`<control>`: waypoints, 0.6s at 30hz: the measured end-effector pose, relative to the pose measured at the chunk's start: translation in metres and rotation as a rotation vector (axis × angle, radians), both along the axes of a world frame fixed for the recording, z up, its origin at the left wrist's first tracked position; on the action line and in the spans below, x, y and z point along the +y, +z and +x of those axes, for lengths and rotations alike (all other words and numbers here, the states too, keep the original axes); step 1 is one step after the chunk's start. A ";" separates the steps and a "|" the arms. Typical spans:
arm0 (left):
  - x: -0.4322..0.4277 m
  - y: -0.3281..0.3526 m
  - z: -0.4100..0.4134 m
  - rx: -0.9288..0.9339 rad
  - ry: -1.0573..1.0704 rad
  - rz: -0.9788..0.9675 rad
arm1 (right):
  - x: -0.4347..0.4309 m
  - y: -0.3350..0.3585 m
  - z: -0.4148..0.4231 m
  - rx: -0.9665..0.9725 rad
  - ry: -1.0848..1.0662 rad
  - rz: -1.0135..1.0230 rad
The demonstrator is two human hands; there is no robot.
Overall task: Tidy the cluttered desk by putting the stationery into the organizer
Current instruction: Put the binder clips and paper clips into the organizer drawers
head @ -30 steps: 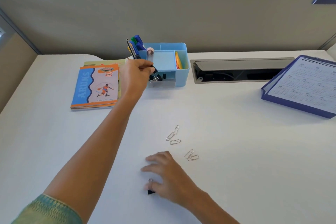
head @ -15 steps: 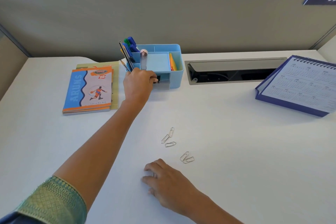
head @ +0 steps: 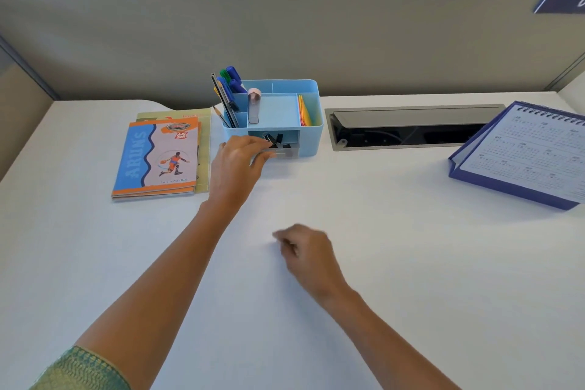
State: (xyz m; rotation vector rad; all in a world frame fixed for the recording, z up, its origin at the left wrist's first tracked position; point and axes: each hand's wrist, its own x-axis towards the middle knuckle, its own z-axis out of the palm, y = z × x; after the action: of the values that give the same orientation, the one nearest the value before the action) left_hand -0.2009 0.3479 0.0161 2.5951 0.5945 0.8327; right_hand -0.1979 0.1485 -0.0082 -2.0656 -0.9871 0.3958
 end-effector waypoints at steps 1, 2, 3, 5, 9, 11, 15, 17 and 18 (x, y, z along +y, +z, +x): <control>-0.003 0.000 -0.002 -0.039 0.001 -0.013 | 0.008 0.005 0.007 0.182 -0.129 0.061; -0.007 -0.001 -0.005 -0.086 0.002 -0.047 | 0.017 0.009 0.016 0.369 -0.241 0.137; -0.012 -0.001 -0.007 -0.132 0.000 -0.118 | 0.025 0.012 0.027 0.558 -0.342 0.233; -0.025 -0.001 -0.011 -0.190 -0.008 -0.370 | 0.039 0.021 0.046 0.943 -0.508 0.464; -0.040 -0.004 -0.011 -0.146 0.022 -0.762 | 0.057 0.036 0.064 1.128 -0.619 0.621; -0.037 -0.002 -0.009 -0.136 0.080 -0.820 | 0.064 0.039 0.065 1.167 -0.617 0.665; -0.028 0.009 -0.001 -0.113 0.098 -0.810 | 0.072 0.041 0.067 1.239 -0.583 0.720; -0.024 0.015 0.003 -0.124 0.085 -0.827 | 0.076 0.042 0.069 1.221 -0.560 0.714; -0.022 0.016 0.005 -0.129 0.085 -0.825 | 0.077 0.042 0.070 1.176 -0.544 0.695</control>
State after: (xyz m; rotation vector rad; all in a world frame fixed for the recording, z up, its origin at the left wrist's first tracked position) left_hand -0.1963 0.3261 0.0322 1.7667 0.8034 0.5945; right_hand -0.1279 0.2258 0.0338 -1.0541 0.1655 0.7104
